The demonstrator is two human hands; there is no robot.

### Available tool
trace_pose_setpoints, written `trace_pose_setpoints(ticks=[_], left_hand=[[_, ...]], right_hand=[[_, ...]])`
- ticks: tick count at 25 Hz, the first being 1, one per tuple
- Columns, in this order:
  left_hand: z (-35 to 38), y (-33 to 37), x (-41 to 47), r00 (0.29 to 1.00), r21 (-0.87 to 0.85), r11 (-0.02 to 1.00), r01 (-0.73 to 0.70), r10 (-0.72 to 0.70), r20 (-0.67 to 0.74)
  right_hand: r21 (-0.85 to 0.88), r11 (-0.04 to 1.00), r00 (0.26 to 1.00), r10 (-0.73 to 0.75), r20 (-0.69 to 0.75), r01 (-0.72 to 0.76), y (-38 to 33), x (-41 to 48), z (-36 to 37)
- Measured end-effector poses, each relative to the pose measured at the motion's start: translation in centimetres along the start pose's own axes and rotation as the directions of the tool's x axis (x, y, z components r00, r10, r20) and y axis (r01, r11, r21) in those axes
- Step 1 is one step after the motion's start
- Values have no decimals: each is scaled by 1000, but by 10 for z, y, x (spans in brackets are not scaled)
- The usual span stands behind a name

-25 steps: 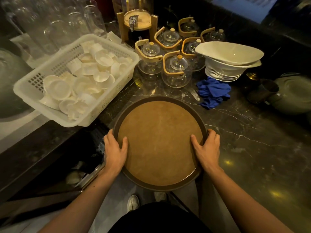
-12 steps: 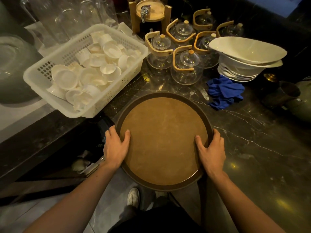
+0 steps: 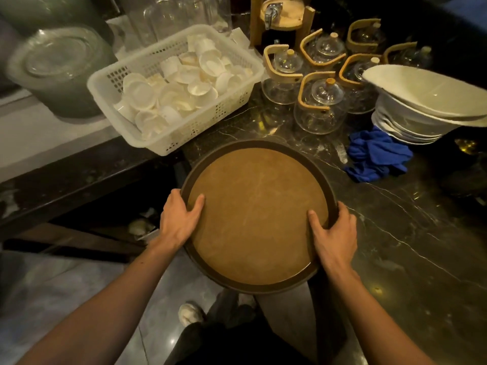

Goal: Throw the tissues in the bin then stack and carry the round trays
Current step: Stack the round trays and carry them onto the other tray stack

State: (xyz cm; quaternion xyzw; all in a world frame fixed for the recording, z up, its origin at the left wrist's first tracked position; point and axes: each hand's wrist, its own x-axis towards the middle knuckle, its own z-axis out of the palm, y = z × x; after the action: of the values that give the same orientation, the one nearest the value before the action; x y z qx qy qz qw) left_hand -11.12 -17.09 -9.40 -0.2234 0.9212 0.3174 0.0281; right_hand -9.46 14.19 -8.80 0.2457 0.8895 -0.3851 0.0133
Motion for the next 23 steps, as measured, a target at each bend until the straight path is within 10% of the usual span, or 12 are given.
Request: trace_pose_setpoints(ticks=[12,23], left_hand=[[-159,-117,-151,858,-197,969,147,-224,-461],[-298,-262,-420,373,-454,841,294,-538,-756]], right_hand=[[152,907,894,-416,167,394,-100,-121,49],[365,583,403,-790,462,726,-219,-376,122]])
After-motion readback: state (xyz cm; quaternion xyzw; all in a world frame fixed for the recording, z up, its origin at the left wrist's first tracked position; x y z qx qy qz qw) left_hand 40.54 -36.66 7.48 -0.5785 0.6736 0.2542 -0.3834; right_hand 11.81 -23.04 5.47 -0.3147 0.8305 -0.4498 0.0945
